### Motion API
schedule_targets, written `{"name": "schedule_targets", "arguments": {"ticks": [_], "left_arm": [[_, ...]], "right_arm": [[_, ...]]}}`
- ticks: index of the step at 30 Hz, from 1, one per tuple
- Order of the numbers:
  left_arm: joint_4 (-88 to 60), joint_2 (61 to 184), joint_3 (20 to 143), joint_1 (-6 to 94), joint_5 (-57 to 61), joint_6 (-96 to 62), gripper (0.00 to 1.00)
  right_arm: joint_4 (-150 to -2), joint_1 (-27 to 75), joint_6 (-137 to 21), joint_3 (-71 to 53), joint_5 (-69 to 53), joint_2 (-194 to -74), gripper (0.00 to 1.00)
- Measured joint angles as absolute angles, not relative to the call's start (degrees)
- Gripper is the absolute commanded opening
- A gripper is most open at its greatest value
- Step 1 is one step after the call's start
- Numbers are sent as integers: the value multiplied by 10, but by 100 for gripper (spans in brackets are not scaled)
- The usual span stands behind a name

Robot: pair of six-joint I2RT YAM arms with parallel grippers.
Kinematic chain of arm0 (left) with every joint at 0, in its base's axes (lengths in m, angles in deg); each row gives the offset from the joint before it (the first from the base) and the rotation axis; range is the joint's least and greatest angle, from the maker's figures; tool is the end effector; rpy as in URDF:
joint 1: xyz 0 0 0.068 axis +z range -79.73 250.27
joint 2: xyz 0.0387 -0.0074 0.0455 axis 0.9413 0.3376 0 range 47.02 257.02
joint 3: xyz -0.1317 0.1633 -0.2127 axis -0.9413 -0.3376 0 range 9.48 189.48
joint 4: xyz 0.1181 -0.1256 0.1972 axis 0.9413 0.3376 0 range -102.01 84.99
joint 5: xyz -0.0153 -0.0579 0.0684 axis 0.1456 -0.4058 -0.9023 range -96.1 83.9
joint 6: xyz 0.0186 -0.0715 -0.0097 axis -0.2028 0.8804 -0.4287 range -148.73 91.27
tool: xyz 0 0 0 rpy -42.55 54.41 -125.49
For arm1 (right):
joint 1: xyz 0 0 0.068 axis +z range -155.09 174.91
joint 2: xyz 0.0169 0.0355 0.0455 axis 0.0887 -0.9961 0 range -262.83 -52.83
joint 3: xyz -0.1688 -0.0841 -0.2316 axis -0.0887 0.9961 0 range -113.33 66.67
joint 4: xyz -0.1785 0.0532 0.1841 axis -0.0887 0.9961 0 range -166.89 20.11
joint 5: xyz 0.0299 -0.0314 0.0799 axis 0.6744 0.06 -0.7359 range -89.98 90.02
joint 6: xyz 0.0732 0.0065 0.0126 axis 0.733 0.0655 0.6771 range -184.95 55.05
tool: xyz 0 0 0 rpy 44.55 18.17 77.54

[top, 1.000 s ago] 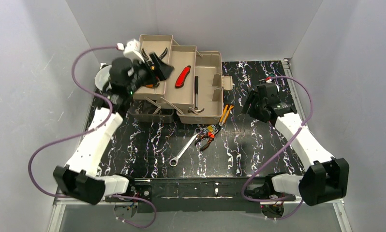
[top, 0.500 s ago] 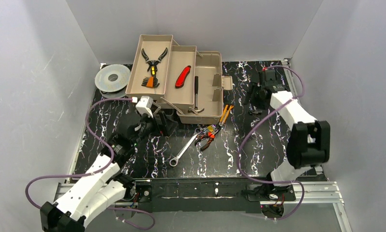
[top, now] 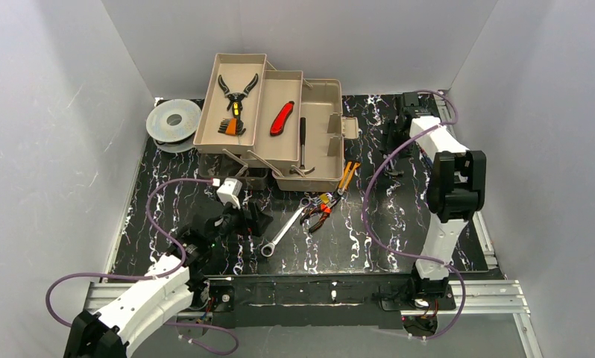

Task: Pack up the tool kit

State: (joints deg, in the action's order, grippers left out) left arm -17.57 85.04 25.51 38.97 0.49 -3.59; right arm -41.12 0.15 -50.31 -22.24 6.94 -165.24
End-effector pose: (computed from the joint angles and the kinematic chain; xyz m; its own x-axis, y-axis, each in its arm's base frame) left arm 0.1430 -0.0954 0.2178 -0.4779 -0.2034 -0.8545 0.4498 0.7790 -0.4369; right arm 0.4482 0.0334 0.2223 -0.8356 0.1753 -0.5206 0.1879 0.9818 0.0289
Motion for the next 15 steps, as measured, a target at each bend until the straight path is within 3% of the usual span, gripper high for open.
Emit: {"name": "schedule_targets", "arguments": {"ticks": [4, 10, 15], "left_arm": [[-194, 852, 224, 389, 13, -51, 88], [-211, 803, 204, 388, 23, -64, 89], [-236, 777, 189, 387, 48, -75, 92]], "right_arm": [[-385, -12, -515, -265, 70, -1708, 62], [-353, -18, -519, -268, 69, -1746, 51], [-343, -18, -517, -269, 69, -1746, 14]]}}
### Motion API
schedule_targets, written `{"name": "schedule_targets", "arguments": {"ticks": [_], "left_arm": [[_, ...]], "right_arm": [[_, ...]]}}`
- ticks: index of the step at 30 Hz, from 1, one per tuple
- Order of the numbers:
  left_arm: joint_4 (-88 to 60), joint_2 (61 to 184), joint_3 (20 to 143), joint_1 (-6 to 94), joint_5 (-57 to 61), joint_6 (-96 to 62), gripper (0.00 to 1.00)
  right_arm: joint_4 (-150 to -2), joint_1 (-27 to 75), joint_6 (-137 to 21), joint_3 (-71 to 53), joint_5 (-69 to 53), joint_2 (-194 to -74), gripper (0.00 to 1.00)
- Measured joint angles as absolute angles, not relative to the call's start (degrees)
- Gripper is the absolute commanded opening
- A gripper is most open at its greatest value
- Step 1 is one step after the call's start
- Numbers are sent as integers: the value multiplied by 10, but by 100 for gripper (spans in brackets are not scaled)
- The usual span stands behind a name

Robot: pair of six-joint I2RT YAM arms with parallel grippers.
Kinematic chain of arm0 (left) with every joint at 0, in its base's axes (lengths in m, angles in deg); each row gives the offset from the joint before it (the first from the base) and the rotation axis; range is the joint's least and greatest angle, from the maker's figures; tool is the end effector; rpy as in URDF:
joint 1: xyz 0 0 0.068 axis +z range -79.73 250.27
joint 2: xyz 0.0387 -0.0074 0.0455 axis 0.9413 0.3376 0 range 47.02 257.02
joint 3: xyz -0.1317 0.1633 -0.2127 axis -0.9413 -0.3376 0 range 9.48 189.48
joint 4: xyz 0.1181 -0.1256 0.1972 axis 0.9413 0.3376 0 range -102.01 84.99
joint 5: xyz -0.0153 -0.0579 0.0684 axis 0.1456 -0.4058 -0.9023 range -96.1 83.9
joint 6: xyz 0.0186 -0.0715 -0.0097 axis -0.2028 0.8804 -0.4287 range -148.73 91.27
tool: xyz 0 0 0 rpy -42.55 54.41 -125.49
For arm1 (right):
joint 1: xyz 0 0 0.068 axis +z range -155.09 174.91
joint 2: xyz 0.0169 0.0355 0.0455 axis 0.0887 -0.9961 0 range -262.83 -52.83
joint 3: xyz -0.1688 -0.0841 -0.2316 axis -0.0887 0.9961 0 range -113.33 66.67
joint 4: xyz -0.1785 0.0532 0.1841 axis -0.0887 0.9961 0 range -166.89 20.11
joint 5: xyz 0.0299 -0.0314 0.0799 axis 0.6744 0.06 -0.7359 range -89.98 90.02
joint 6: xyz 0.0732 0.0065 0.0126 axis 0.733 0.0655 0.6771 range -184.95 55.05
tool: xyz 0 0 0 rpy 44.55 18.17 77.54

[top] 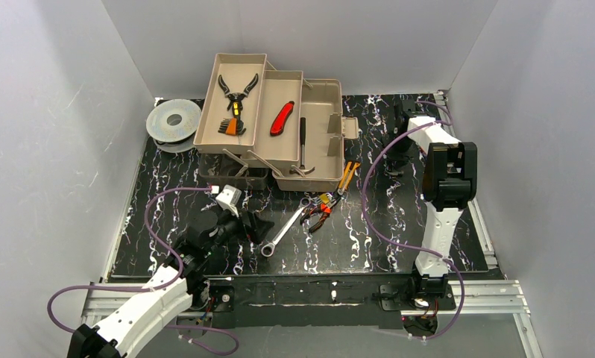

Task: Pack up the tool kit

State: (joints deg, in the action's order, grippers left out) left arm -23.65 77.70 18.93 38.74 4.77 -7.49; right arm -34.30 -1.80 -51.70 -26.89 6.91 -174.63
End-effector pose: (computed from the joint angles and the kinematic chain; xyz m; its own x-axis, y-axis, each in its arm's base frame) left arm 0.1252 -0.0907 0.2063 -0.3757 -0.1870 -0.9077 0.5750 0.7211 -0.3865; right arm 0.4622 0.0190 0.1687 -0.9219 0.1749 -0.3456 0.1989 0.9794 -0.0351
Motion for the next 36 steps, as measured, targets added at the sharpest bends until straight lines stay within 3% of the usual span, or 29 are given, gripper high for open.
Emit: {"name": "schedule_targets", "arguments": {"ticks": [3, 8, 17, 26, 36], "left_arm": [[-249, 777, 188, 386, 62, -81, 93], [-253, 780, 188, 386, 65, -84, 93], [-243, 782, 188, 386, 40, -84, 98], [-231, 764, 188, 386, 9, -82, 98], [-231, 780, 188, 386, 7, -82, 98]], "right_arm": [[-336, -16, -515, -269, 73, -1745, 1], [-338, -5, -507, -240, 97, -1719, 1], [-385, 22, -484, -149, 112, -1540, 1], [-433, 26, -467, -118, 51, -1430, 1], [-437, 170, -429, -130, 19, -1413, 1]]}}
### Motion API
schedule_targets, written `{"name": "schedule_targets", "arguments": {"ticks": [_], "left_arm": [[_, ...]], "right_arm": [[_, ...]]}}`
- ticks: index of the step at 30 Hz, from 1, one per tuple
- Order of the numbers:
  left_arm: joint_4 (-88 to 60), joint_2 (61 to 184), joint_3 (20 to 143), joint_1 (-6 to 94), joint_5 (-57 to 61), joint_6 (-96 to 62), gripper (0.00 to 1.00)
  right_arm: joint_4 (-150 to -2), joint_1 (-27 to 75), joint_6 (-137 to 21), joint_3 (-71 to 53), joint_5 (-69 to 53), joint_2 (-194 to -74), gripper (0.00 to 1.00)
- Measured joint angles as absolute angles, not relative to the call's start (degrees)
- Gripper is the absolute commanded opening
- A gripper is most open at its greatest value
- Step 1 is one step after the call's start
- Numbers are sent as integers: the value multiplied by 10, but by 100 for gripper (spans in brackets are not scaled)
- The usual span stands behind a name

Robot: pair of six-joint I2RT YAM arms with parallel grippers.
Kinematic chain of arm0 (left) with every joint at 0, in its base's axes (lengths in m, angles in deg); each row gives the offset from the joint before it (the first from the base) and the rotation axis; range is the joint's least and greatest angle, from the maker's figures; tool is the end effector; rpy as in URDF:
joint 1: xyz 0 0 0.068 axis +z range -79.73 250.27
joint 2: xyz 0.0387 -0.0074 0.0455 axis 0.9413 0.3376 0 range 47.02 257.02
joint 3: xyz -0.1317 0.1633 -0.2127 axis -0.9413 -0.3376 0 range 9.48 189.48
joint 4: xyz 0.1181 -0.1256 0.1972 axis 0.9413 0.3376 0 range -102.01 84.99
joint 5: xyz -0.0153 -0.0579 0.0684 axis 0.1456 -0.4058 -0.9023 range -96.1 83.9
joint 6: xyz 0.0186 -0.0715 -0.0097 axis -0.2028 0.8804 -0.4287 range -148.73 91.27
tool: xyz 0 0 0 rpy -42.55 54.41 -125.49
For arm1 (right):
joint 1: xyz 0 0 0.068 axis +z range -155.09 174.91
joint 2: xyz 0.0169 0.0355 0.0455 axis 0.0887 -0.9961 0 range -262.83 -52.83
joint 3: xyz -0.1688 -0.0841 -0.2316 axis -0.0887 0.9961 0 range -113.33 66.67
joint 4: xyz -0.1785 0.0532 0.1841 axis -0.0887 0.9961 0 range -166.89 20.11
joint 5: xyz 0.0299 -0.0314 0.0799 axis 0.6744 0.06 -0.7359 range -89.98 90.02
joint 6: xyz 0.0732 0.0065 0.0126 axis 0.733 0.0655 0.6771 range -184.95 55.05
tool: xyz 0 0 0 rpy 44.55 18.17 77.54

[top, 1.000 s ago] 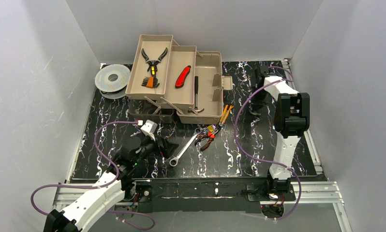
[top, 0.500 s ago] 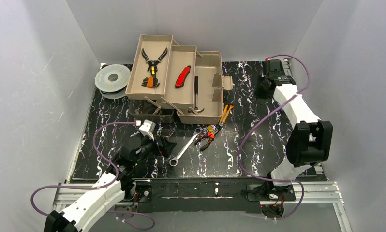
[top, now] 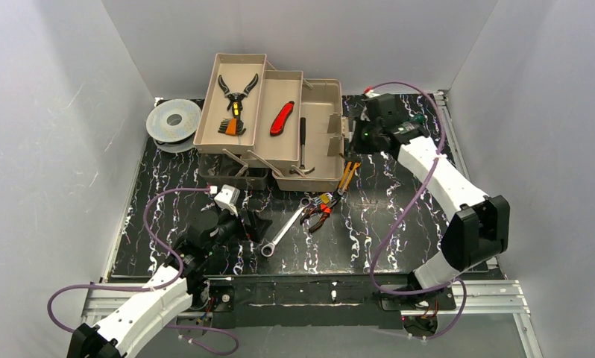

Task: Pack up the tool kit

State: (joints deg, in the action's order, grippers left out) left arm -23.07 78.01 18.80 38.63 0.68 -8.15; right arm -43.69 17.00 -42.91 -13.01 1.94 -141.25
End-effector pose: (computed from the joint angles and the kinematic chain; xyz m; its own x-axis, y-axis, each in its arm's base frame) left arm 0.1280 -0.0876 0.2032 -0.3645 -0.1855 -0.9126 0.5251 0.7683 -0.3659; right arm 0.3393 0.1353 0.3348 -0.7064 0.1180 -0.6979 -0.0946 0.9614 0.2583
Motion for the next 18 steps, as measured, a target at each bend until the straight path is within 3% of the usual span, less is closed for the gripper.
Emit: {"name": "schedule_targets", "arguments": {"ticks": [5, 18], "left_arm": [[-227, 768, 188, 386, 7, -81, 98], [-226, 774, 188, 386, 8, -81, 98]], "right_arm": [[-452, 224, -402, -181, -16, -1459, 1], [-470, 235, -352, -243, -66, -1565, 1]]}}
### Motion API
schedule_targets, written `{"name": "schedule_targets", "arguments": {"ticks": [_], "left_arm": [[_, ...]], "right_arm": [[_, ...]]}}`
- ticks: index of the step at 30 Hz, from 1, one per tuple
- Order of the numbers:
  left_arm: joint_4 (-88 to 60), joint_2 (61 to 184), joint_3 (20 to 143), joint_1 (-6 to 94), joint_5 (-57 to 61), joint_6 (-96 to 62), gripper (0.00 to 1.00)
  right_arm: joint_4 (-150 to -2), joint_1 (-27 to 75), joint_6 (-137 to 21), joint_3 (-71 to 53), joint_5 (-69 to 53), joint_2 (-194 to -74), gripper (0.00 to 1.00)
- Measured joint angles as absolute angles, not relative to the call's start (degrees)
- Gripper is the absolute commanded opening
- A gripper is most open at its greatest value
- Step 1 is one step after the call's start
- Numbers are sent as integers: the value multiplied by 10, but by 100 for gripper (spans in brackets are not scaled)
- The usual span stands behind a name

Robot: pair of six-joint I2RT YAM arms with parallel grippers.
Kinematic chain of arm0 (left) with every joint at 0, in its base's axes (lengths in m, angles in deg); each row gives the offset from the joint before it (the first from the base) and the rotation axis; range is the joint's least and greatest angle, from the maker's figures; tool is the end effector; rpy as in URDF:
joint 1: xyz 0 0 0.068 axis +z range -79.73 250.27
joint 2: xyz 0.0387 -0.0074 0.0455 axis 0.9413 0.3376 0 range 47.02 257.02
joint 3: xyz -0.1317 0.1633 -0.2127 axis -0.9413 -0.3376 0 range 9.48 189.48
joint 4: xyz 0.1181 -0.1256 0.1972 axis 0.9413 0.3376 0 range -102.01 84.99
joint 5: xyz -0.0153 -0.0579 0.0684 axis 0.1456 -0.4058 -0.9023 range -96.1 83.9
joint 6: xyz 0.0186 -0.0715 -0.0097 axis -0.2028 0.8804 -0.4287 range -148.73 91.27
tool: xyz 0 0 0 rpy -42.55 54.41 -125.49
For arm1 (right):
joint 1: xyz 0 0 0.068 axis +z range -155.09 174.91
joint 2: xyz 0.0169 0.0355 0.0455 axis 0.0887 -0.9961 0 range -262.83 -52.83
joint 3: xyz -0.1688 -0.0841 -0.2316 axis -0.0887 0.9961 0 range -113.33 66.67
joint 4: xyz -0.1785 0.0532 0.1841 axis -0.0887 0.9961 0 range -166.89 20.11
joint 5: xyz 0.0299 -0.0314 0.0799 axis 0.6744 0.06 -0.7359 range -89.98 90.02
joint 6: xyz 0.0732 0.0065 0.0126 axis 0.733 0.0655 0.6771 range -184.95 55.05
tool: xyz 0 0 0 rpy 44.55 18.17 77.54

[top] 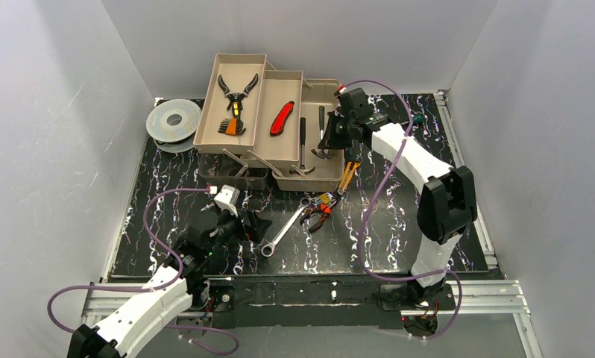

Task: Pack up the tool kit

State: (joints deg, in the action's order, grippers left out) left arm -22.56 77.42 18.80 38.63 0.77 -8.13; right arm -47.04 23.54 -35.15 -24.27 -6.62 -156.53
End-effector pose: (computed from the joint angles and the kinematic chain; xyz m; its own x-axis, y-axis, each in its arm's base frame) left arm 0.1270 -0.0871 0.2034 -0.3640 -0.1861 -0.9126 0.5266 0.7671 -0.3664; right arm 0.3843 0.2179 0.3080 -0.7893 0.1315 -0.5998 -0.1825 0.8824 0.4337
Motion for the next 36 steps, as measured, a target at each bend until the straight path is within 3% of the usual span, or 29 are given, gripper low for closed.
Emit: {"name": "schedule_targets", "arguments": {"ticks": [8, 21, 23, 26, 28, 30, 36], "left_arm": [[-222, 755, 188, 386, 7, -81, 98], [-220, 765, 188, 386, 7, -82, 98], [-220, 765, 188, 386, 7, -82, 98], [-220, 766, 188, 386, 7, -82, 98], [-220, 766, 188, 386, 7, -82, 98], [-220, 769, 188, 386, 7, -82, 98], [-221, 776, 188, 386, 7, -82, 98]], "right_arm": [[-464, 259, -348, -284, -64, -1577, 1], [-436, 327, -342, -505, -62, -1668, 2], [-436, 335, -338, -517, -64, -1687, 10], [-428, 340, -332, -518, -66, -1709, 41], [-423, 340, -326, -517, -66, -1718, 56], [-421, 339, -322, -516, -65, -1721, 61], [-424, 339, -326, -496, -50, -1697, 60]]}}
